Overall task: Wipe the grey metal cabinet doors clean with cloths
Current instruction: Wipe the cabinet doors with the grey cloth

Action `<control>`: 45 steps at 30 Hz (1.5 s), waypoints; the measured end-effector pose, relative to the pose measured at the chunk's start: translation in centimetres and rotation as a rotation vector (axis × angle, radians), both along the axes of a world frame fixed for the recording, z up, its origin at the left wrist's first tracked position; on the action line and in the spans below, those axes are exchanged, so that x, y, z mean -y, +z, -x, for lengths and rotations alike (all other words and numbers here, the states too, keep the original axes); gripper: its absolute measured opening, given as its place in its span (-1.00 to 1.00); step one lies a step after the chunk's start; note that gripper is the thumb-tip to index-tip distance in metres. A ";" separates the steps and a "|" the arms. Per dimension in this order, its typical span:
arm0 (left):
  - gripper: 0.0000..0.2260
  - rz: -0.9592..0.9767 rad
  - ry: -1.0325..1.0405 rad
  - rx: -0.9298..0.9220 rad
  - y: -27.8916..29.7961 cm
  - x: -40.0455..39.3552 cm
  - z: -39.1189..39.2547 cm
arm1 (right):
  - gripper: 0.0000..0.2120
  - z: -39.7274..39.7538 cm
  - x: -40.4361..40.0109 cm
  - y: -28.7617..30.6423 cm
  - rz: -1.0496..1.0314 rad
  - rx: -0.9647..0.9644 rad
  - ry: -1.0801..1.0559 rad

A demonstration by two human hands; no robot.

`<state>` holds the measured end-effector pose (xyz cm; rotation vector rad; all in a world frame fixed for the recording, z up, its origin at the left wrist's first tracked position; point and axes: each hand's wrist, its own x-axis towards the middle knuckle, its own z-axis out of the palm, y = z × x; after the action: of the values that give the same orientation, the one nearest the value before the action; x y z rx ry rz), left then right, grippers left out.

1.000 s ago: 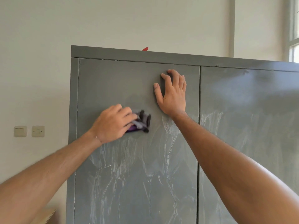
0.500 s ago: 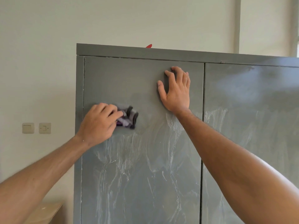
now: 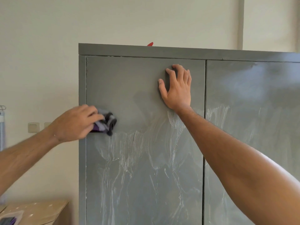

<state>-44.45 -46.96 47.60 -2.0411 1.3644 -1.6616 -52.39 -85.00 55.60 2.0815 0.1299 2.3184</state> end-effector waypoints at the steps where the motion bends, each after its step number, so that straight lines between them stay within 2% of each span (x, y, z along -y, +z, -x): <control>1: -0.65 0.130 0.006 -0.044 1.2 0.0 -0.1 | -0.59 0.0 0.0 0.0 0.000 -0.001 -0.002; 3: -0.63 0.399 -0.022 -0.113 2.2 0.7 0.0 | -0.60 0.0 0.1 0.0 0.001 -0.006 -0.002; 4: -0.63 0.440 -0.034 -0.104 1.7 1.4 0.2 | -0.59 0.0 0.1 0.0 0.000 -0.008 -0.001; 6: -0.63 0.334 -0.041 -0.057 -0.7 1.7 0.2 | -0.59 -0.1 0.1 0.0 0.003 -0.011 0.006; 9: -0.63 -0.024 -0.020 -0.024 -3.6 0.1 0.4 | -0.58 0.0 0.0 0.1 0.000 -0.017 0.000; 10: -0.63 -0.079 -0.005 -0.007 -3.3 -0.3 0.2 | -0.58 0.1 0.0 0.1 0.000 -0.019 -0.003; 11: -0.64 -0.061 0.009 -0.008 -2.4 -0.4 0.0 | -0.59 0.1 -0.1 0.0 -0.001 -0.017 -0.004; 14: -0.63 0.319 -0.023 -0.109 0.2 0.9 -0.3 | -0.59 0.0 0.0 0.1 0.007 -0.007 -0.006; 15: -0.63 0.392 -0.046 -0.124 0.1 1.9 0.0 | -0.59 0.0 0.0 0.1 0.005 -0.006 -0.007; 16: -0.62 0.387 -0.061 -0.122 -0.7 2.8 0.3 | -0.59 0.0 0.0 0.0 0.002 -0.009 -0.003; 17: -0.61 0.305 -0.073 -0.107 -1.9 3.6 0.4 | -0.59 0.1 0.0 0.0 0.002 -0.014 0.003; 19: -0.62 0.019 -0.090 -0.061 -4.3 4.2 0.5 | -0.59 0.2 0.0 0.0 0.005 -0.024 0.012; 21: -0.63 -0.083 -0.085 -0.040 -3.3 4.3 0.5 | -0.58 0.3 -0.1 0.2 0.008 -0.041 0.011; 22: -0.64 -0.016 -0.075 -0.045 -2.1 4.7 0.5 | -0.59 0.4 -0.2 0.2 0.006 -0.051 0.009; 25: -0.65 0.365 -0.131 -0.128 -0.6 7.6 1.0 | -0.61 0.9 0.3 0.3 0.009 -0.112 0.030; 26: -0.64 0.372 -0.153 -0.133 -1.1 8.8 1.5 | -0.61 1.2 0.5 0.3 0.022 -0.142 0.023; 27: -0.62 0.298 -0.170 -0.112 -2.1 9.9 1.7 | -0.60 1.5 0.8 0.3 0.045 -0.174 0.007; 29: -0.60 0.027 -0.186 -0.044 -3.1 10.9 1.8 | -0.60 2.3 1.6 0.6 0.110 -0.232 -0.025; 31: -0.58 -0.080 -0.174 0.003 -1.5 10.9 1.8 | -0.60 3.2 2.1 0.5 0.175 -0.271 -0.069; 34: -0.52 0.152 -0.134 -0.052 0.1 12.6 2.6 | -0.70 4.7 2.3 -1.0 0.208 -0.258 -0.099; 36: -0.46 0.260 -0.158 -0.075 -1.4 14.4 3.3 | -0.81 5.2 1.5 -2.7 0.194 -0.210 -0.055; 39: -0.48 0.148 -0.192 -0.090 -3.8 16.1 3.9 | -0.85 5.3 -0.9 -5.8 0.278 -0.212 0.078; 42: -0.68 0.142 -0.241 -0.164 -3.5 16.0 4.1 | -0.79 4.5 -3.7 -9.8 0.403 -0.331 0.159; 45: -0.59 0.122 -0.278 -0.245 -4.3 14.5 4.6 | -0.69 3.9 -4.9 -11.9 0.345 -0.405 0.235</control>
<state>-49.08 -61.45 43.30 -2.2742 1.7361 -1.6784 -56.28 -80.10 43.73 2.4077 0.7579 1.7673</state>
